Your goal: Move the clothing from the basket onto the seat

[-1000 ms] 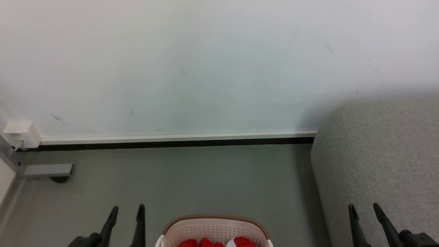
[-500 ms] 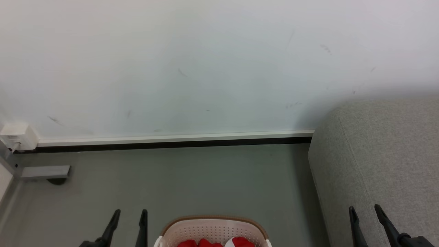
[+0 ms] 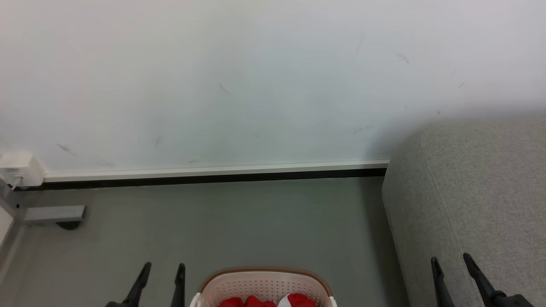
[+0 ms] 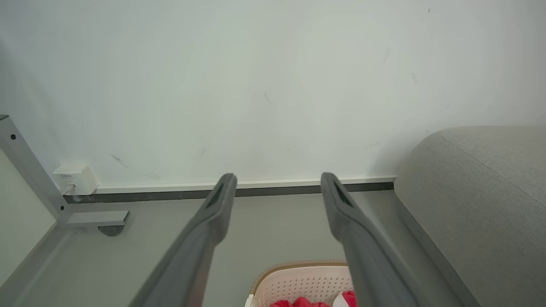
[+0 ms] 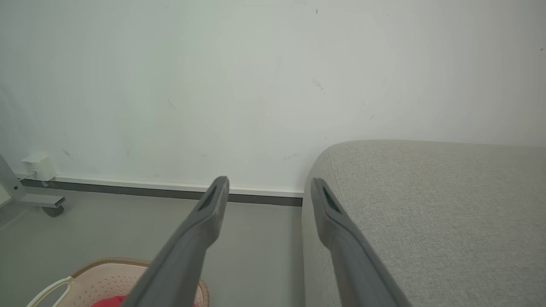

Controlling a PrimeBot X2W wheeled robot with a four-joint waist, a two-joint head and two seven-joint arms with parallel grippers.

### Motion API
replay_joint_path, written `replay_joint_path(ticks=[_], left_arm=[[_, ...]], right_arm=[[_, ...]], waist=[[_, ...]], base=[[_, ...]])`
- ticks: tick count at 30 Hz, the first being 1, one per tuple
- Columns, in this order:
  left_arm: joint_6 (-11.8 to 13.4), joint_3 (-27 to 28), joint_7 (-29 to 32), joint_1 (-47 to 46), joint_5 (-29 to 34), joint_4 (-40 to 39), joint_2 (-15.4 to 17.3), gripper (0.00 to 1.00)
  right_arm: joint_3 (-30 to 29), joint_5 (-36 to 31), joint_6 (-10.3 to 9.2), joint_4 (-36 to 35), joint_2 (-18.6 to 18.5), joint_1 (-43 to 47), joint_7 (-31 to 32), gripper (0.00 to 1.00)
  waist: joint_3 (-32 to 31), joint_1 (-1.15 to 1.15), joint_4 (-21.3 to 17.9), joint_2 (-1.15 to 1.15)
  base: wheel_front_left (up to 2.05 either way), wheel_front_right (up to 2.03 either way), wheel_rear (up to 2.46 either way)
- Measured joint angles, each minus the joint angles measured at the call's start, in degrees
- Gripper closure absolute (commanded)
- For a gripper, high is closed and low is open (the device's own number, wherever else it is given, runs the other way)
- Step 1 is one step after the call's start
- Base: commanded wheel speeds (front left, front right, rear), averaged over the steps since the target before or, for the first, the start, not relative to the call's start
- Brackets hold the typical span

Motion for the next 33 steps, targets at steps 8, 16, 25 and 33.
replay_joint_path(ticks=[8,16,25,33], left_arm=[[-0.30,0.42,0.00,-0.01,0.03,0.24,-0.03,0.00],[-0.81,-1.10,-0.05,-0.96,0.58,1.33,-0.05,0.00],[-1.48,-5.72,-0.07,-7.44,2.07,4.21,-0.10,0.00],[-1.55,-10.63,1.98,-17.44,3.50,16.35,-0.15,0.00]], right_arm=[[0.02,0.29,0.00,-0.05,-0.11,-0.03,0.00,0.00],[-0.29,0.86,0.00,-0.31,-0.32,-0.70,0.00,0.00],[-0.59,1.11,0.00,-2.67,-0.36,-4.07,-0.01,0.00],[-0.66,1.58,0.00,-6.48,0.33,-9.46,-0.03,0.00]], waist=[[0.54,0.00,-0.73,0.00],[1.72,0.00,-1.86,0.00],[6.97,0.00,-3.73,0.00],[15.38,0.01,-5.85,0.00]], base=[[0.00,0.00,0.00],[0.00,0.00,0.00],[0.00,0.00,0.00],[0.00,0.00,0.00]])
